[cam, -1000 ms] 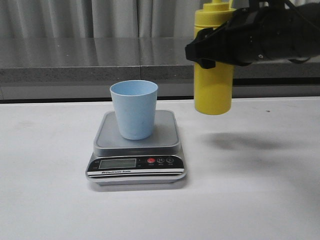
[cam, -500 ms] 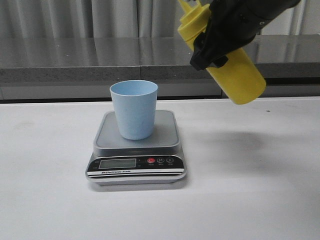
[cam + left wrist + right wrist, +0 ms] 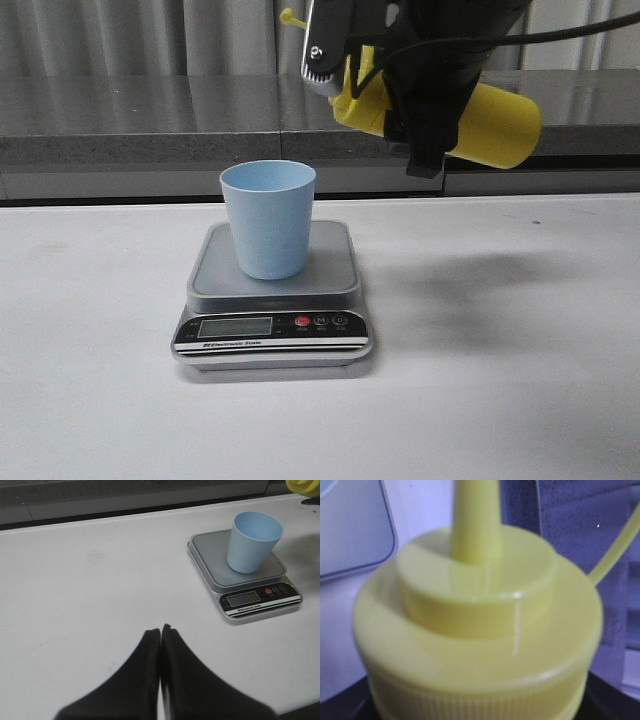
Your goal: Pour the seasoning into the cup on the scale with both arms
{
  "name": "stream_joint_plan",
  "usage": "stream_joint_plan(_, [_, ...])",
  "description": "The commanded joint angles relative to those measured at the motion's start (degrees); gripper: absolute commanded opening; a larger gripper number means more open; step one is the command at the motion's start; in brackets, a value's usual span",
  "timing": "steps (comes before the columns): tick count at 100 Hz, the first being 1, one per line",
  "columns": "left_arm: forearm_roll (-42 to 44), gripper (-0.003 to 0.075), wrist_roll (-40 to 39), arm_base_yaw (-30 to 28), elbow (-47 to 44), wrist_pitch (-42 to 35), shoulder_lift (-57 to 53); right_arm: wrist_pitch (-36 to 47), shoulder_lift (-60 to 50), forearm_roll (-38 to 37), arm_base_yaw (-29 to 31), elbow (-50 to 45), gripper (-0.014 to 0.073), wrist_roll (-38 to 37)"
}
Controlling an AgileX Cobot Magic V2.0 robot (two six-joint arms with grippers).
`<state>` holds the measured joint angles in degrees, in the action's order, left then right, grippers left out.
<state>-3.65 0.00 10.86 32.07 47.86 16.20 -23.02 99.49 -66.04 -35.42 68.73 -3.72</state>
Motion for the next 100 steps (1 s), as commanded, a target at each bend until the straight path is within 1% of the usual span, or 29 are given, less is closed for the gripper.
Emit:
stream_joint_plan(1, [-0.2,-0.002,-0.6,-0.3,1.6,-4.7,0.6,-0.2,-2.0,-8.9,-1.1,2.1,0.0223,0.6])
stream_joint_plan(22, [-0.2,-0.002,-0.6,-0.3,1.6,-4.7,0.6,-2.5,-1.5,-20.3,-3.8,2.1,0.0223,0.6])
stream_joint_plan(36, [-0.2,-0.002,-0.6,-0.3,1.6,-4.7,0.6,-4.2,-1.4,-23.9,-4.5,2.1,0.0223,0.6])
stream_joint_plan(51, [-0.2,-0.002,-0.6,-0.3,1.6,-4.7,0.6,-5.7,-1.2,-24.5,-4.5,2.1,0.0223,0.6])
stream_joint_plan(92, [-0.2,-0.002,-0.6,-0.3,1.6,-4.7,0.6,-5.7,-1.2,-24.3,-4.5,2.1,0.0223,0.6])
stream_joint_plan(100, [-0.2,-0.002,-0.6,-0.3,1.6,-4.7,0.6,-7.3,-1.2,-23.7,-4.5,2.1,0.0223,-1.5])
